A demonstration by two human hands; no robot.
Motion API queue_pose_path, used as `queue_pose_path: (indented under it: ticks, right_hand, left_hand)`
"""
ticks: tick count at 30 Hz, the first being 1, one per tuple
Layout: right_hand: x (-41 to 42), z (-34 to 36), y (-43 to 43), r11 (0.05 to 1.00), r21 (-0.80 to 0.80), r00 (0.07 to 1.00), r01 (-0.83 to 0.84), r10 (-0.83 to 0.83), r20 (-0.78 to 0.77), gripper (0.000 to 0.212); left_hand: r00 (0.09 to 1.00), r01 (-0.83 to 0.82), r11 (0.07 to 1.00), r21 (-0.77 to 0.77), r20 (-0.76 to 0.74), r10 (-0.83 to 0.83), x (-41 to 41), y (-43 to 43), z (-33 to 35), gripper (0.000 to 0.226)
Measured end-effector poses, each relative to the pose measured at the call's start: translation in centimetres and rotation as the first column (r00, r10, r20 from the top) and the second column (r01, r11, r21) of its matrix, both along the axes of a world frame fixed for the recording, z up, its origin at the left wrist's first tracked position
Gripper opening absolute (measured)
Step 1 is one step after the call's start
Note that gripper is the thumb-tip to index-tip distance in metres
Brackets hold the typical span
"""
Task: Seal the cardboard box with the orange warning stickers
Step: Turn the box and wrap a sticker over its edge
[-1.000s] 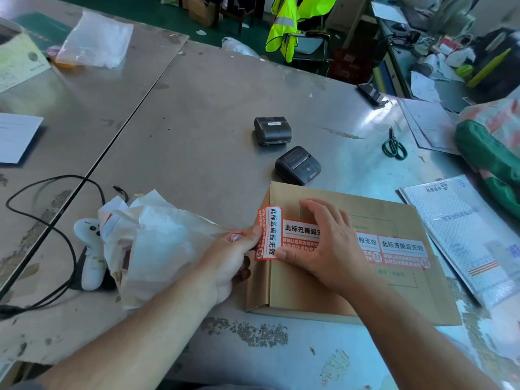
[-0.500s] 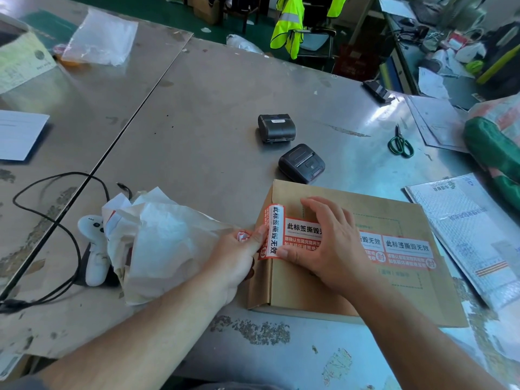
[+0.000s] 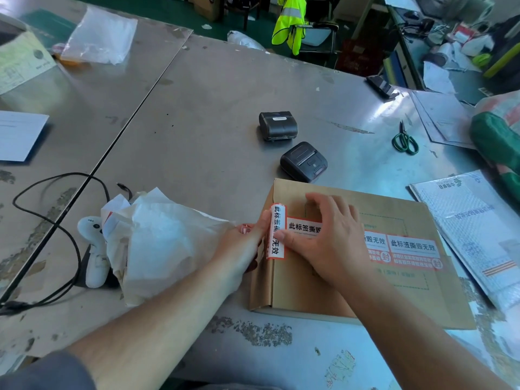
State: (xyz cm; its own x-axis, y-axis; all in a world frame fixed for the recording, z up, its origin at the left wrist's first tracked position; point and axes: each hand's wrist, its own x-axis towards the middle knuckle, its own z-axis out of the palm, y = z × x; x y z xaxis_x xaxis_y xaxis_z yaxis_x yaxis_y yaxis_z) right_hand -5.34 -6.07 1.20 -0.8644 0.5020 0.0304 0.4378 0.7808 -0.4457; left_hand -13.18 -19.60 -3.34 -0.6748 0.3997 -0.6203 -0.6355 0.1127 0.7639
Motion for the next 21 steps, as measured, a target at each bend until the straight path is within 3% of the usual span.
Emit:
queue_pose_path:
  ticks: [5,11,16,21]
  right_hand:
    - [-2.8,0.0,0.7,0.988,-0.041,0.988,0.15,-0.152,-0.032,0.079]
    - [-4.1,0.0,1.1,0.981,-0.038,0.982,0.189,-0.188,0.017,0.075]
    - [-3.0,0.1,1.3,0.995,-0.076,0.997,0.072,-0.071,0.014,0.075]
    - [-1.7,0.1,2.2,0.989,-0.108,0.993,-0.096,0.102,0.053,0.092]
  left_hand:
    - [1.0,0.012,1.0,-0.005,0.015,-0.012,-1.8,1.2,-0.5,0.049]
    - [0.999,0.041,0.999,0.002,0.027,-0.041,-2.2,1.7,-1.1,0.066]
    - [0.996,0.09,0.99,0.109,-0.024,-0.087,-1.6,0.6,-1.9,0.044]
    - [0.978,0.2,0.964,0.176,-0.099,-0.185,-0.4,-1.3,-2.5,0.036]
